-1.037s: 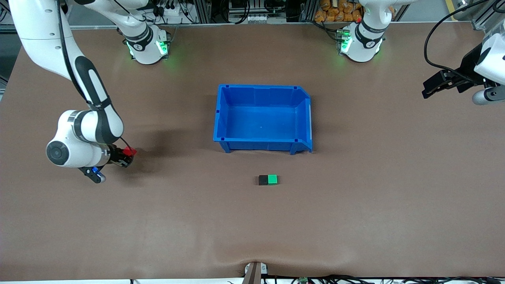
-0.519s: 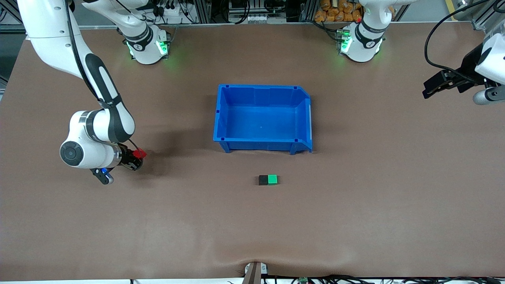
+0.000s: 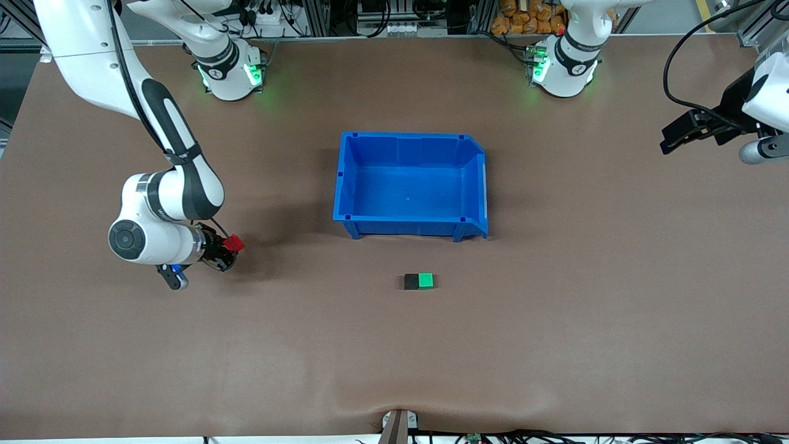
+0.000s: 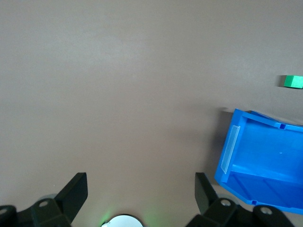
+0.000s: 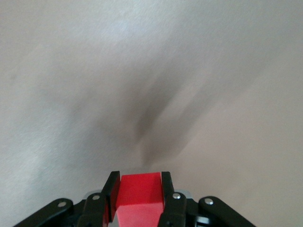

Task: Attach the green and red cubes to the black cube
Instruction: 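Carry the red cube with the right gripper toward the black cube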

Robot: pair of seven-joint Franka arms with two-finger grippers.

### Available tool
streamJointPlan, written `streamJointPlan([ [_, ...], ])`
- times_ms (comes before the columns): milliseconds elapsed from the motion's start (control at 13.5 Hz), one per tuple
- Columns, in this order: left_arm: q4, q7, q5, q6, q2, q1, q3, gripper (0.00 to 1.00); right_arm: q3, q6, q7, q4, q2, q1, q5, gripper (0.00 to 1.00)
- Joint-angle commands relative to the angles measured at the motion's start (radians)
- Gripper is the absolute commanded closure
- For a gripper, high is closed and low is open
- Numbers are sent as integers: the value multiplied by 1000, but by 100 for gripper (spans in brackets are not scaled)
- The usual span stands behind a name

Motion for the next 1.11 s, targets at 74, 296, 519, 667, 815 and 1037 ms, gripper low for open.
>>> streamJointPlan([
  [74, 3, 21, -3, -1, -4, 5, 0, 0, 8, -16, 53, 8, -12, 4, 29, 100],
  [296, 1, 21, -1, -1, -4, 5, 0, 0, 6, -14, 76, 27, -9, 26, 56, 100],
  [519, 1, 21, -1, -1, -4, 4, -2, 0, 6, -14, 109, 42, -4, 40, 72, 100],
  [667, 1, 21, -1, -1, -5, 4, -2, 0, 6, -14, 133, 58, 6, 53, 72, 100],
  [815, 3, 21, -1, -1, -8, 4, -2, 0, 6, -14, 164, 73, 13, 69, 72, 100],
  [1037, 1, 21, -1, -9, -14, 5, 0, 0, 6, -14, 201, 91, 23, 84, 73, 100],
])
